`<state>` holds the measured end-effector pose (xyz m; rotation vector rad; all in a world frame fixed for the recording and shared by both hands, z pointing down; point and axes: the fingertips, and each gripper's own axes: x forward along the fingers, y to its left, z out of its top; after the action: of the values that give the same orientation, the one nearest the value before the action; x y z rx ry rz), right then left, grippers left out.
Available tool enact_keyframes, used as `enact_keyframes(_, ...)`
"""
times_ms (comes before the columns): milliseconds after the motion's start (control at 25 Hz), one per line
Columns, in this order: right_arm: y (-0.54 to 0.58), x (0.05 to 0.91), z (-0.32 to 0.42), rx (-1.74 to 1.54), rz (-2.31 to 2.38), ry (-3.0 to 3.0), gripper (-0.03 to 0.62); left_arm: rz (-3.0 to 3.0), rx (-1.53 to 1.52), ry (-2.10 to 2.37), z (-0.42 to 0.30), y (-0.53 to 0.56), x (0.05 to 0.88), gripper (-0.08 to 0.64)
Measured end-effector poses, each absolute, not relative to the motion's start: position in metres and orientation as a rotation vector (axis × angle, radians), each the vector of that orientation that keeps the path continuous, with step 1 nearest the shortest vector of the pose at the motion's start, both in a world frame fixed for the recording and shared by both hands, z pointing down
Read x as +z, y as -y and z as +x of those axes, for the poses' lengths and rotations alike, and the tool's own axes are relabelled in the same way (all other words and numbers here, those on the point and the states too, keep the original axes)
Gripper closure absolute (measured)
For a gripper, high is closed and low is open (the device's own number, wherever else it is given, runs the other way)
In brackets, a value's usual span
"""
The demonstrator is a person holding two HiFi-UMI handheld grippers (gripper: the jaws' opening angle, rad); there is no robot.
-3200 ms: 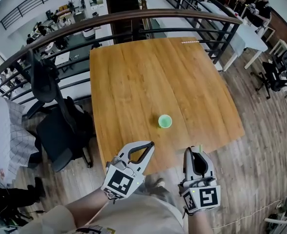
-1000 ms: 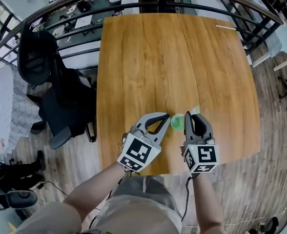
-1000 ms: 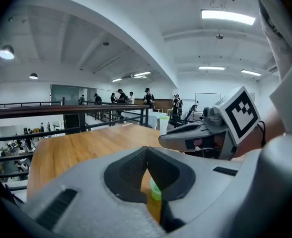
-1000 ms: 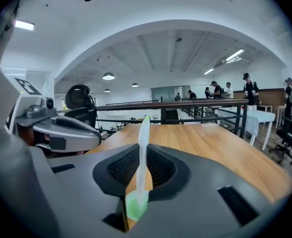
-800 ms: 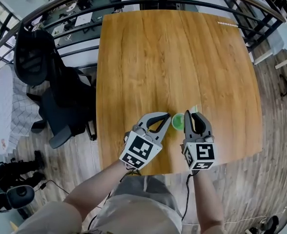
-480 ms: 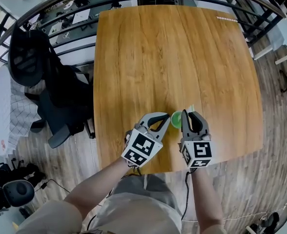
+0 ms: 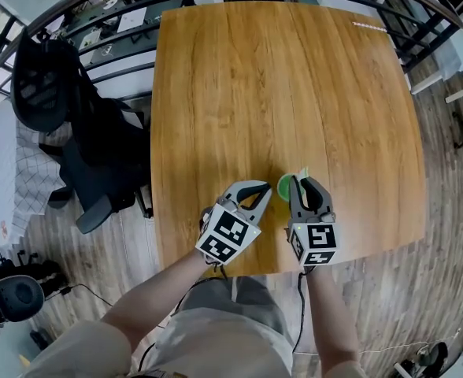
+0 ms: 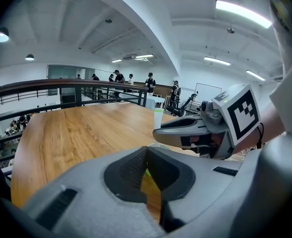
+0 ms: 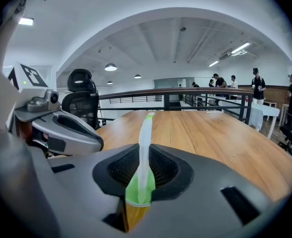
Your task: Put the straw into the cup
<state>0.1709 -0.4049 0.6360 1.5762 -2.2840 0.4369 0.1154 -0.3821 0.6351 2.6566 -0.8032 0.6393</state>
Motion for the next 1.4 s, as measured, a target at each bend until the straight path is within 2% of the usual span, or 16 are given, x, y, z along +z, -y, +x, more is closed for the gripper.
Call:
enact_keyframes(160, 0.401, 0.638, 0.17, 0.453, 1.588, 2.278, 0.54, 2.639, 0.674, 0.8, 0.113, 0.376, 0.64, 0.548)
enact_keyframes(280, 0.4, 0.635, 0.168, 0.454, 1.58, 2.281, 0.466, 2.635, 0.692, 0.8, 0.111, 0.373, 0.638, 0.548)
enact_keyframes(400, 0.395, 0.63, 0.168, 0.444, 1.569, 2.284, 0.448, 2.638, 0.701, 0.805, 0.108, 0.371, 0.633, 0.548)
enact_keyframes(1080, 0.359, 0.512, 0.184, 0.267, 1.685, 2.345, 0.448, 2.775, 0.508, 0.921, 0.083, 0.373, 0.511, 0.548)
enact_keyframes(1400, 0.344, 0.429, 0.177, 0.119, 1.724, 2.411, 0.505, 2.862, 0.369, 0.974, 0.084, 0.37, 0.445, 0.548)
